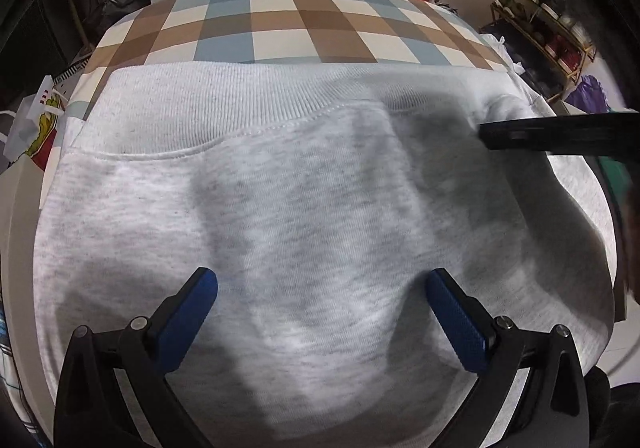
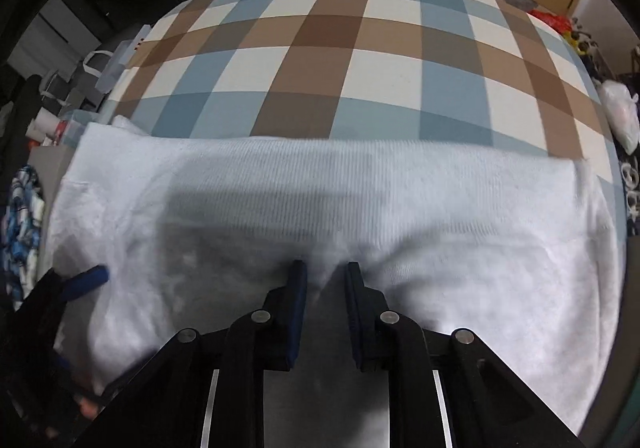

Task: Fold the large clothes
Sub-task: 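Smooth the folded hoodie flat with both grippers, then press the grey hoodie flat across the bed with both grippers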

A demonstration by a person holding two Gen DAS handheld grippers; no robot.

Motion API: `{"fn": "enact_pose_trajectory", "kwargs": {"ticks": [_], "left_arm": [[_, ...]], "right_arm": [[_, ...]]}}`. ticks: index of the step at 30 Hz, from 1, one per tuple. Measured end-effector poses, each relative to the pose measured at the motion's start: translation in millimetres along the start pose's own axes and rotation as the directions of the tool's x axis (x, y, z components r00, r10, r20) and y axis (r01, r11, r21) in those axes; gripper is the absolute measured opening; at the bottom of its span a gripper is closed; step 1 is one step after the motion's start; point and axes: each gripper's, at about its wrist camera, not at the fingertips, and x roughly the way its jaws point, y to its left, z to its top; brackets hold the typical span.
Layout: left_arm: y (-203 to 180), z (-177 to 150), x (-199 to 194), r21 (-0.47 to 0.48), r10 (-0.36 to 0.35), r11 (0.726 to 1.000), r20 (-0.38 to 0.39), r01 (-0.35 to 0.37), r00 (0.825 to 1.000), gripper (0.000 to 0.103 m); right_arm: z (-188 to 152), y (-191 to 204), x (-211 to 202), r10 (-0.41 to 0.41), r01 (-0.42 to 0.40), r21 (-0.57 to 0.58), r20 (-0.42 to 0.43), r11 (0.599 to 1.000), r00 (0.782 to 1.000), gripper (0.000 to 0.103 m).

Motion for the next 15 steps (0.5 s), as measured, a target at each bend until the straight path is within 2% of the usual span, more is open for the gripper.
{"fn": "enact_pose_trajectory", "kwargs": {"ticks": [1,2,3,4,5,6,7,9,10,11,12,13,14,15], "left_arm": [[0,-1,-2,0.002,0.001,1.000,0.004,-0.001,1.000,0.102],[-1,-2,-5,0.003,0.006,1.000,0.011,-0.006,1.000,0.102],[0,-3,-7,0.003,0.009,1.000,0.020,-0.010,1.000,0.102],[0,-5,-11,0.001,0.006,1.000,0.029,-0.006,1.000,0.102],[1,-6,-13,-0.001,0.000,1.000,0.037,0.000,0.999,0.102],[1,-9,-20,-0.008,-0.017,1.000,0.054,0.017,0.998,0.102],[1,-11,-26,-0.013,-0.025,1.000,0.070,0.026,0.997,0.102],[2,-19,-40,-0.023,-0.027,0.999,0.111,0.029,0.993,0.102],[2,-22,-46,-0.022,-0.020,0.999,0.129,0.023,0.991,0.102],[0,-28,-56,-0.019,-0.010,1.000,0.164,0.013,0.986,0.102],[-1,-32,-63,-0.015,-0.002,1.000,0.192,0.005,0.981,0.102],[-4,-37,-71,-0.003,0.011,1.000,0.220,-0.010,0.975,0.102],[-6,-42,-78,0.010,0.019,1.000,0.240,-0.022,0.971,0.102],[-8,-45,-84,0.027,0.022,0.999,0.262,-0.030,0.965,0.102]], "right_arm": [[-6,-2,-11,0.019,-0.019,0.015,0.015,1.000,1.000,0.023],[-16,-4,-27,0.074,-0.075,0.024,0.040,0.997,0.996,0.023],[-30,-3,-46,0.163,-0.164,0.008,0.082,0.986,0.983,0.023],[-42,-2,-59,0.215,-0.215,-0.016,0.120,0.976,0.969,0.031],[-60,0,-80,0.275,-0.270,-0.051,0.180,0.962,0.945,0.042],[-78,0,-98,0.327,-0.317,-0.077,0.246,0.945,0.913,0.071],[-102,-2,-119,0.396,-0.381,-0.112,0.338,0.918,0.854,0.090],[-139,-5,-142,0.426,-0.416,-0.131,0.469,0.900,0.774,0.103],[-159,-7,-152,0.429,-0.426,-0.137,0.534,0.894,0.729,0.103],[-170,-6,-156,0.441,-0.437,-0.152,0.560,0.887,0.701,0.103],[-182,-4,-159,0.446,-0.434,-0.168,0.573,0.885,0.687,0.103],[-189,-2,-159,0.421,-0.408,-0.163,0.585,0.898,0.693,0.103],[-196,-2,-159,0.357,-0.356,-0.129,0.613,0.925,0.705,0.103],[-199,-1,-158,0.269,-0.283,-0.080,0.628,0.956,0.731,0.103]]}}
